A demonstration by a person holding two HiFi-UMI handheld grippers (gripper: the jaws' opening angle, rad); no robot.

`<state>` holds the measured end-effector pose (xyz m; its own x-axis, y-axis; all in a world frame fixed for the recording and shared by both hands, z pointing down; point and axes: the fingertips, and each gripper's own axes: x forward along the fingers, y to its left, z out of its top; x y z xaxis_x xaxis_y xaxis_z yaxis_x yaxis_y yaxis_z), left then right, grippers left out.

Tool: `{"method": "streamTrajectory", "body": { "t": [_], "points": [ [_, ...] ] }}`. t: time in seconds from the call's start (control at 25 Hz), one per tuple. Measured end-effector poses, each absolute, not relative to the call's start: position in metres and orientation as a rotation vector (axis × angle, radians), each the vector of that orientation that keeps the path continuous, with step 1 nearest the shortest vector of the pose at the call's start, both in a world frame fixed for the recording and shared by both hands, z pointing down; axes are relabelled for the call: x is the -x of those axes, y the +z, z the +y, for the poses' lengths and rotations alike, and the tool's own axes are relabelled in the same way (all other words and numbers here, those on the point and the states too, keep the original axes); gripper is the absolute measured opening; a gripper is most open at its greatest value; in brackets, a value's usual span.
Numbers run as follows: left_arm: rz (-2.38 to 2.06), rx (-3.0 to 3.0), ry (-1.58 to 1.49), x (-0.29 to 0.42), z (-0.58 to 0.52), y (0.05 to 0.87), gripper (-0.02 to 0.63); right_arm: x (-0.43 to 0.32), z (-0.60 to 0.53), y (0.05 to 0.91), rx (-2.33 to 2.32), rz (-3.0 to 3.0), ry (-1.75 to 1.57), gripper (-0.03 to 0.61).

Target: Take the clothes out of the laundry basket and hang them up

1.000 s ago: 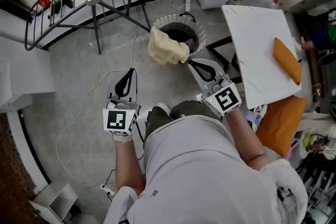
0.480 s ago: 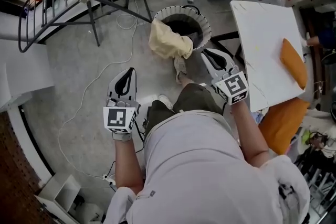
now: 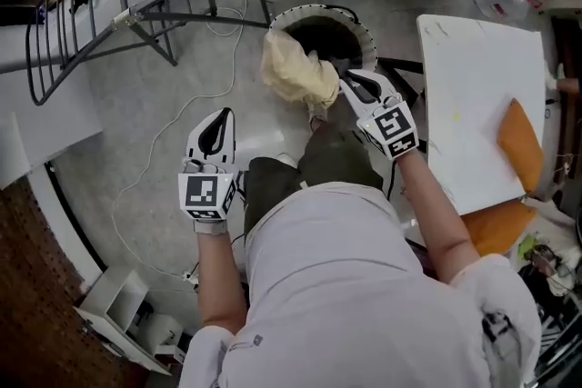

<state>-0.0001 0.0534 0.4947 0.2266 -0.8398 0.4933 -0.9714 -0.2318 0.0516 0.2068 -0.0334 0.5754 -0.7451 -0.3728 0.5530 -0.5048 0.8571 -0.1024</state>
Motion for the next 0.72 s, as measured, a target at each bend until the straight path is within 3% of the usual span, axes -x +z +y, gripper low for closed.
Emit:
{"method": "streamTrajectory", "body": {
  "t": [0.44,0.72],
  "points": [
    [-1.623,-1.898,0.643,-0.003,0.017,0.563,0.002,-0.215,-0.054,0.749,-0.385,-2.231,0.531,0.096],
    [-1.587,-1.818,0.647,0.021,0.029,0.601,0.002,-0.219,-0.024,0.852,-0.296,-2.022,0.629,0.175]
  ]
}}
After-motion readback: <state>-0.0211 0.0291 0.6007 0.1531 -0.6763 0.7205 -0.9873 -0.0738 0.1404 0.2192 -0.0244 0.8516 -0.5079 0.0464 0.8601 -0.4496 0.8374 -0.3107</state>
